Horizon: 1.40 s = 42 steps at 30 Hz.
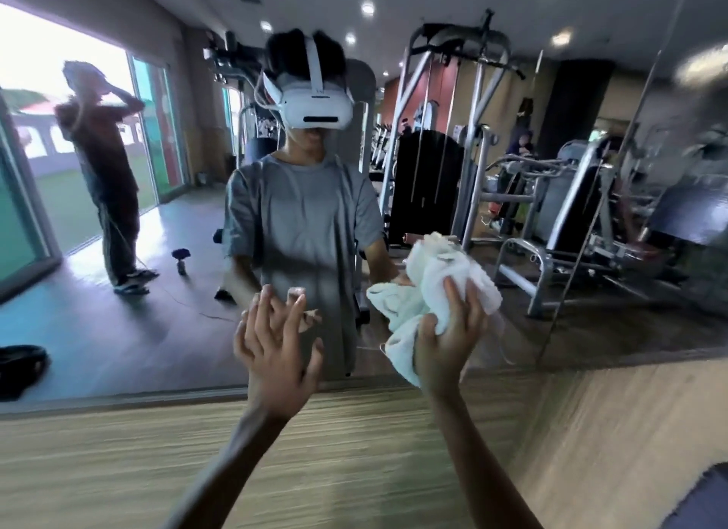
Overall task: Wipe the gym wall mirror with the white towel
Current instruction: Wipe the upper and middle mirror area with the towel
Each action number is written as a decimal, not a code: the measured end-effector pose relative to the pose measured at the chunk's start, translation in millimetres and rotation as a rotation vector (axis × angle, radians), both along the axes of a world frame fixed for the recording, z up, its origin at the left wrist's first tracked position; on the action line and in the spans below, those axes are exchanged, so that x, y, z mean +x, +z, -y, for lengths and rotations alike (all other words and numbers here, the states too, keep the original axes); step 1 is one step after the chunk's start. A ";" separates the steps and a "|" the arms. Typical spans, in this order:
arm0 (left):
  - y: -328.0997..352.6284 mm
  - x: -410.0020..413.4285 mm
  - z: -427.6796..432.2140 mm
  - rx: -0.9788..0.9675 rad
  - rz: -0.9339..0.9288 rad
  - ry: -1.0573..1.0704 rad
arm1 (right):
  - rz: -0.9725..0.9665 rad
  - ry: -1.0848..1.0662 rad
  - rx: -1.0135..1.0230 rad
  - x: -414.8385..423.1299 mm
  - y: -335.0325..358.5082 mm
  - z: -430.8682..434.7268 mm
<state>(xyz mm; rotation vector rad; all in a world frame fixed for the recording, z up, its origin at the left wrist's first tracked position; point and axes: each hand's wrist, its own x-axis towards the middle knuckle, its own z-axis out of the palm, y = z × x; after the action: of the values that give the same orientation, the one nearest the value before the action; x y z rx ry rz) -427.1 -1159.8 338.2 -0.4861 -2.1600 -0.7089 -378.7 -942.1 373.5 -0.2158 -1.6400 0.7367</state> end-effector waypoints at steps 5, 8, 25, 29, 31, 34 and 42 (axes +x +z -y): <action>56.7 -15.4 45.8 -0.116 -0.111 0.030 | 0.157 -0.109 0.605 -19.9 66.5 5.7; 106.8 -30.1 64.7 -0.163 -0.215 0.050 | 0.135 -0.216 0.603 -27.4 119.8 -22.8; 394.0 -66.4 130.7 -0.166 -0.450 0.202 | -0.007 -0.395 1.193 -64.5 326.4 77.7; 386.6 -67.3 181.5 -0.141 -0.416 0.252 | 0.009 -0.369 1.221 -55.8 346.3 37.2; 380.7 -66.8 205.3 -0.128 -0.420 0.292 | -0.004 -0.383 0.851 -57.9 389.4 47.6; 369.1 -69.5 240.1 -0.097 -0.407 0.353 | -0.037 -0.327 0.513 -76.2 451.0 120.8; 329.9 -84.1 328.4 -0.064 -0.286 0.485 | -0.144 -0.098 1.676 -112.4 366.8 308.4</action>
<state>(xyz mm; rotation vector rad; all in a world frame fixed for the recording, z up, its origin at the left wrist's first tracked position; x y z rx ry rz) -511.2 -1488.2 668.1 -0.0762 -1.9247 -0.2822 -491.2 -1250.5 740.3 0.9160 -1.5890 -0.8009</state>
